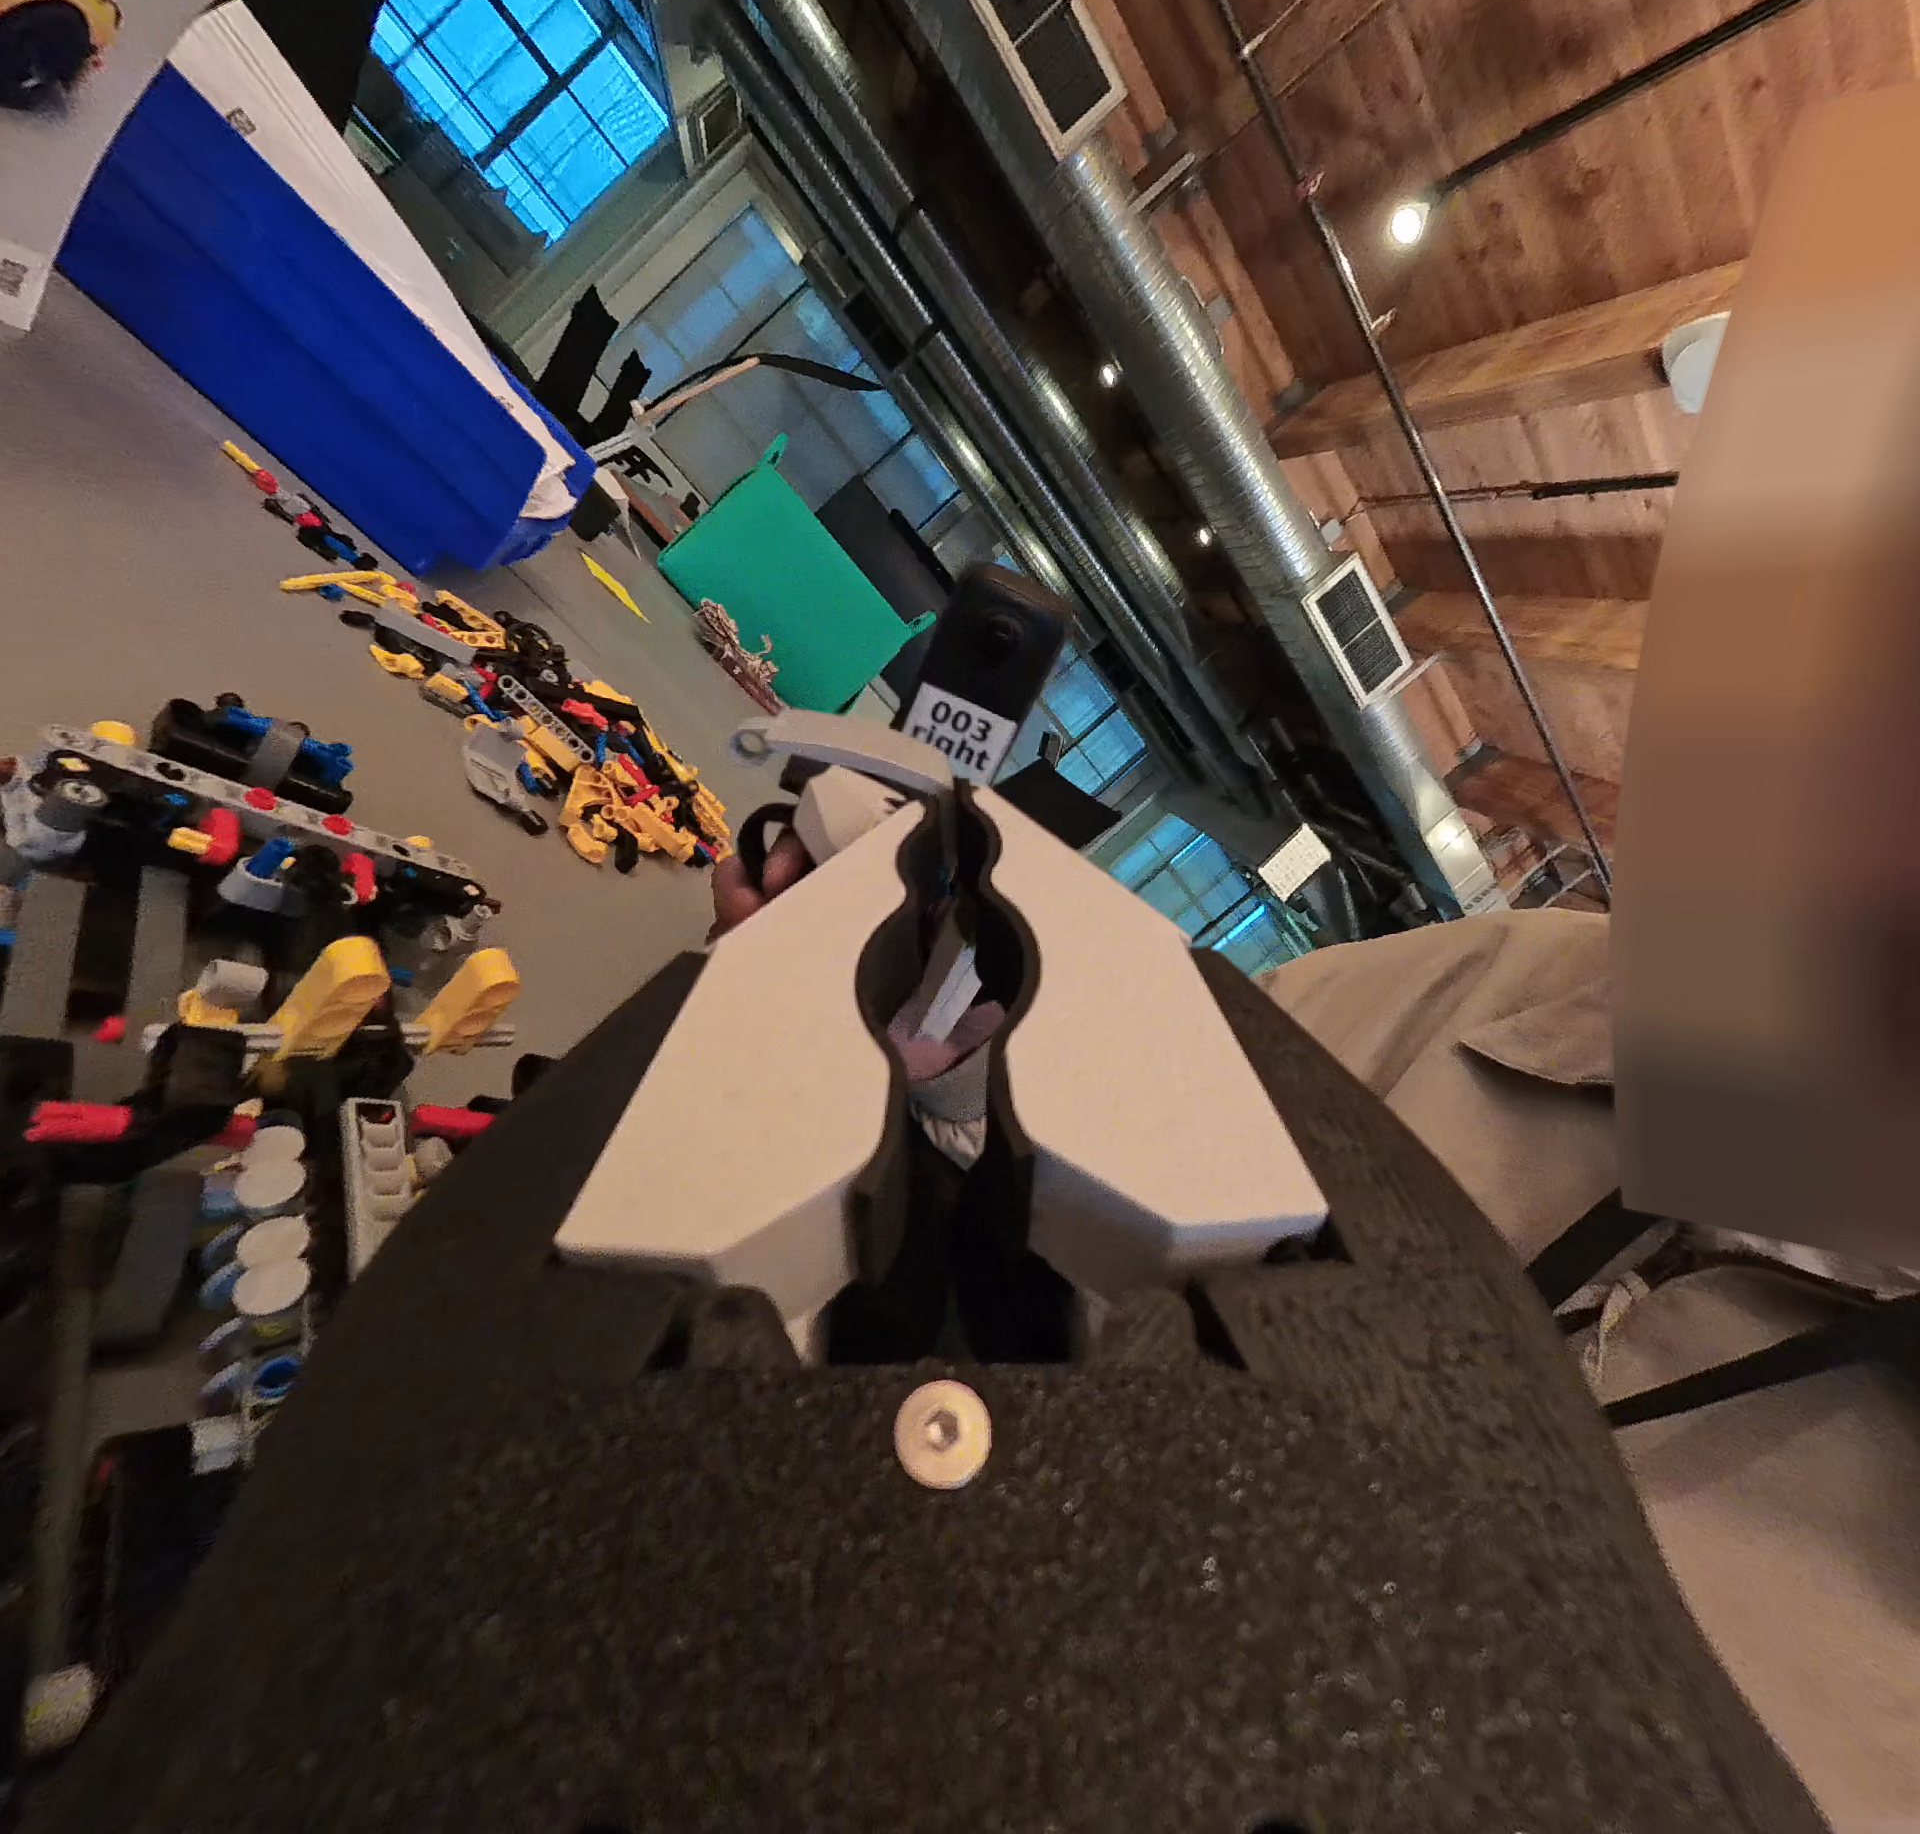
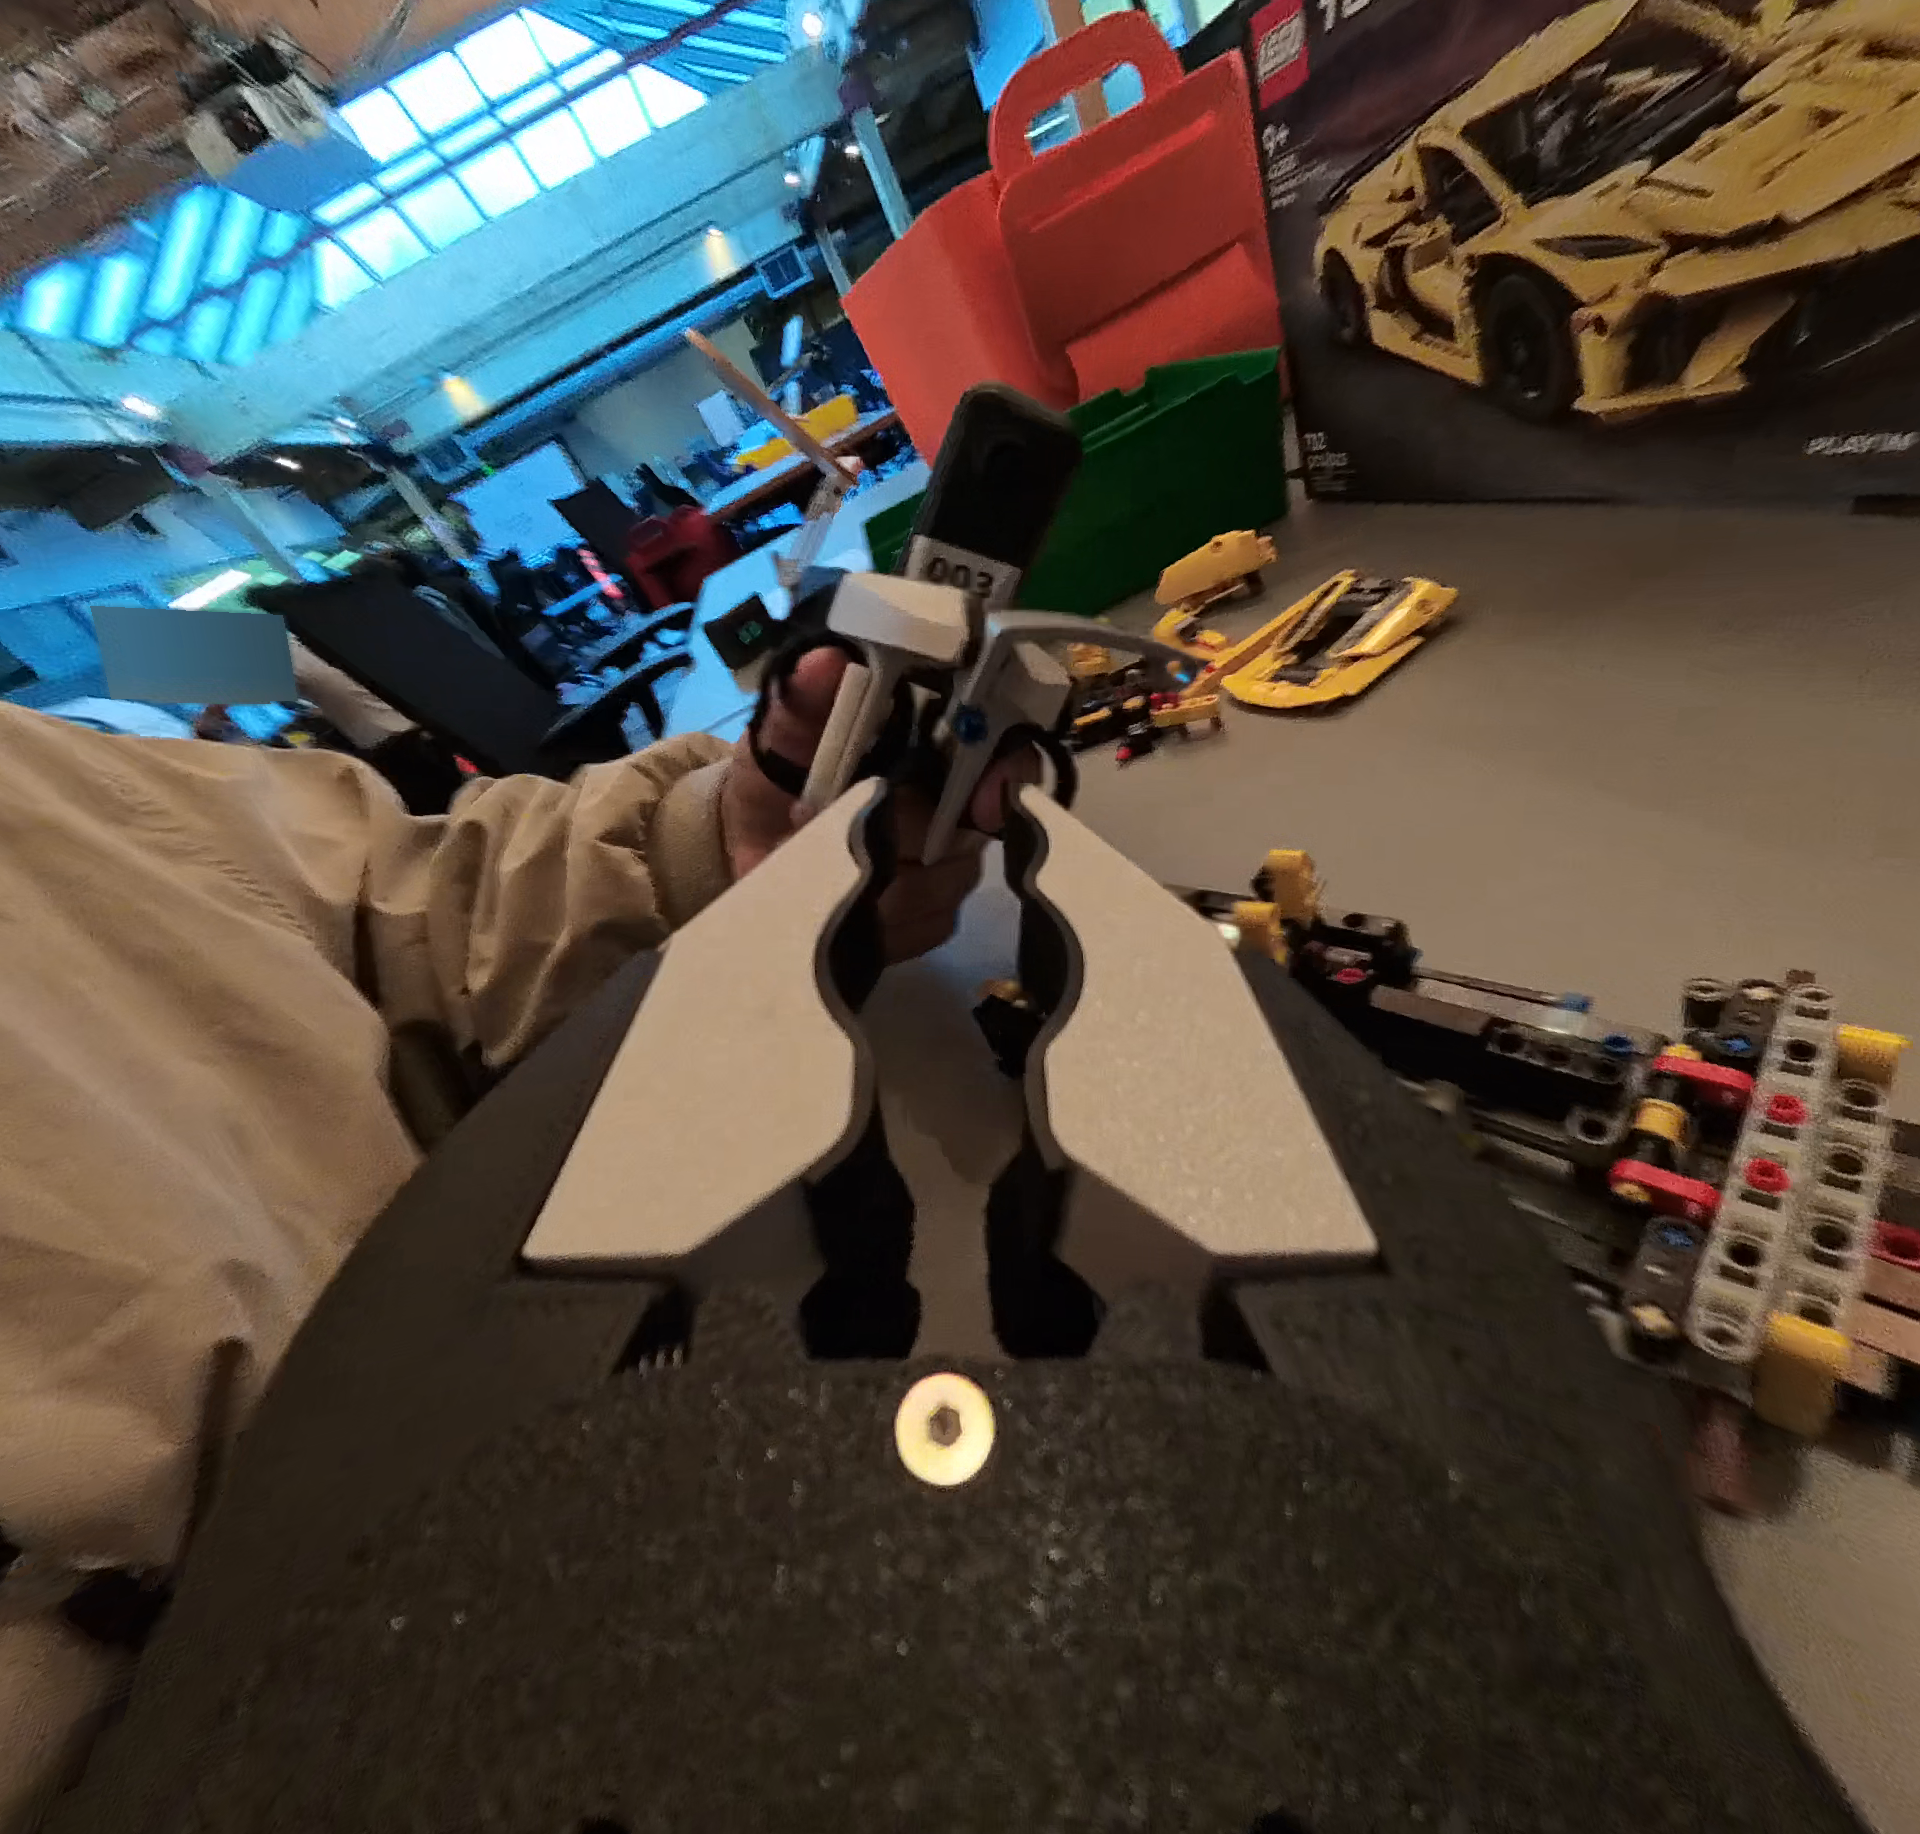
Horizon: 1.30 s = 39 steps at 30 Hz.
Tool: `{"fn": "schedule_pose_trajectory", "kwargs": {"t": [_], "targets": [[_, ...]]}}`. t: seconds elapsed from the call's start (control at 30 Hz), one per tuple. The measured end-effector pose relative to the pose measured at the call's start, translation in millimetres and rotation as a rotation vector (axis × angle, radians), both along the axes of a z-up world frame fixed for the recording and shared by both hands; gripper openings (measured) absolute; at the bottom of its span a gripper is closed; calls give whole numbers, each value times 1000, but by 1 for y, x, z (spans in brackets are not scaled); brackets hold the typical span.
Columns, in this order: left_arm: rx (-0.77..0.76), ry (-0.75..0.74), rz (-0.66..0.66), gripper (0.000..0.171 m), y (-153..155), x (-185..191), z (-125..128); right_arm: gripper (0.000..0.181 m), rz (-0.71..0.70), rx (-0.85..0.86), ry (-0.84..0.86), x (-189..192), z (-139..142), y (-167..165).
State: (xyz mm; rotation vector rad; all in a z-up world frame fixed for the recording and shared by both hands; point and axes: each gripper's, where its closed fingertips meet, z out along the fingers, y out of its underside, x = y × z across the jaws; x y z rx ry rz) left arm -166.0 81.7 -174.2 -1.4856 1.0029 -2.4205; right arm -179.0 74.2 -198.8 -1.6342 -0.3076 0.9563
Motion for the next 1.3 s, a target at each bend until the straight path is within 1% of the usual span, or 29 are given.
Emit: {"fn": "schedule_pose_trajectory", "kwargs": {"t": [0.1,0.17,0.23,0.37,0.5,0.6,0.77,0.97,1.1,1.3], "targets": [[34,-9,-30,1,-8,-2,1,14,63,-46,146,0,10,-4],[49,-15,-26,1,-9,-2,2,11,69,-76,173,2,8,-4],[51,-17,-32,1,-10,-2,2,8,72,-69,192,3,10,-5],[66,-9,-32,1,-12,-1,0,4,78,-86,188,2,9,-6],[160,-25,-20,2,-18,-3,0,3,128,-132,230,0,8,-10],[211,-15,-10,2,-19,-3,-2,3,135,-153,255,0,6,-10],[273,-22,-12,10,-23,-5,-4,3,142,-159,255,0,5,-10],[307,-9,-7,13,-24,-4,-8,3,155,-165,284,0,6,-11],[316,9,-5,13,-22,-3,-12,3,142,-144,265,1,8,-11],[312,-2,0,7,-24,-4,-11,3,137,-148,262,2,7,-11]]}}
